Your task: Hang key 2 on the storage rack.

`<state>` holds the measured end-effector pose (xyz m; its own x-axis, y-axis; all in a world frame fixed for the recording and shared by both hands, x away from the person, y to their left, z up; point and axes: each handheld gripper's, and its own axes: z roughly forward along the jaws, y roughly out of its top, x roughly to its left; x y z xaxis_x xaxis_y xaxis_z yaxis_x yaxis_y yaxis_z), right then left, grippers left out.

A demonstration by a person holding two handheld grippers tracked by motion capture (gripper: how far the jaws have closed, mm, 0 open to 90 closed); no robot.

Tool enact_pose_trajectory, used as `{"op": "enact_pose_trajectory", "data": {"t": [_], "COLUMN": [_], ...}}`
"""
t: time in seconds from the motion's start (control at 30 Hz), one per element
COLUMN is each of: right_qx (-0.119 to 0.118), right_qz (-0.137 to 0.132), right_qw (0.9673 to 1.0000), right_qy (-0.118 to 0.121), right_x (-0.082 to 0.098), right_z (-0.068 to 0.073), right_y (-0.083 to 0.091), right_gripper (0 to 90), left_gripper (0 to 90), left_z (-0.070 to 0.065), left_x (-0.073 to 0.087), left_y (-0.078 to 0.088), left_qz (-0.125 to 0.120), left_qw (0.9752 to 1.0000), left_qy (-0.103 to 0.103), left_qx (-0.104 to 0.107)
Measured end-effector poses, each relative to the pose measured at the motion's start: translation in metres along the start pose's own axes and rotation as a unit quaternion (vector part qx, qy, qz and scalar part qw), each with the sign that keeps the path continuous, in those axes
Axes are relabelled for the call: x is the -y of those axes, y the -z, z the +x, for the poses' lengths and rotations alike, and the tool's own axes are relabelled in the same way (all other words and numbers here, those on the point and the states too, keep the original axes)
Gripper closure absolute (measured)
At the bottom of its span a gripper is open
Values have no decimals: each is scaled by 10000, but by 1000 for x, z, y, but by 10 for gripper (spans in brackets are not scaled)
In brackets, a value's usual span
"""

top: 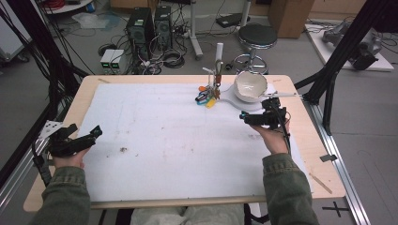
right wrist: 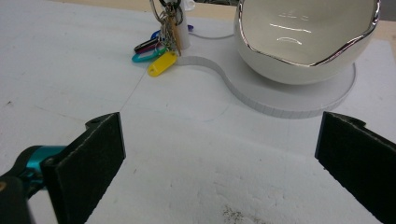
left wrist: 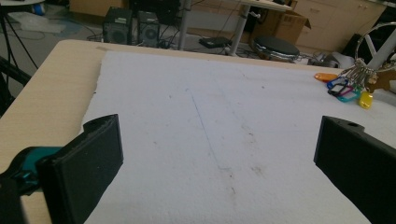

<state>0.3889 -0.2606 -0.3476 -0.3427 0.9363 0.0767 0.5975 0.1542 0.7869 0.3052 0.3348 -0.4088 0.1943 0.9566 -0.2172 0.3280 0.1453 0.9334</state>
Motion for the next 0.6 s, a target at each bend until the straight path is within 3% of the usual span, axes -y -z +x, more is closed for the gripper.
{"op": "enact_pose_trajectory", "data": {"t": [0.13, 0.6], "right_qx": [67, 174], "right_qz": [20, -477], "right_qw": [10000, 9986], "right_qy": [-9, -115], "right_x": [8, 39], "right_z": [1, -6], "right_y": [-1, 6], "right_gripper": [8, 8], "left_gripper": [17, 17], "left_z": [0, 0], "left_x": [0, 1], "left_y": [0, 1], "left_qz": [6, 13], "left_qw": [10000, 10000], "left_qy": [5, 36], "left_qx": [2, 0]}}
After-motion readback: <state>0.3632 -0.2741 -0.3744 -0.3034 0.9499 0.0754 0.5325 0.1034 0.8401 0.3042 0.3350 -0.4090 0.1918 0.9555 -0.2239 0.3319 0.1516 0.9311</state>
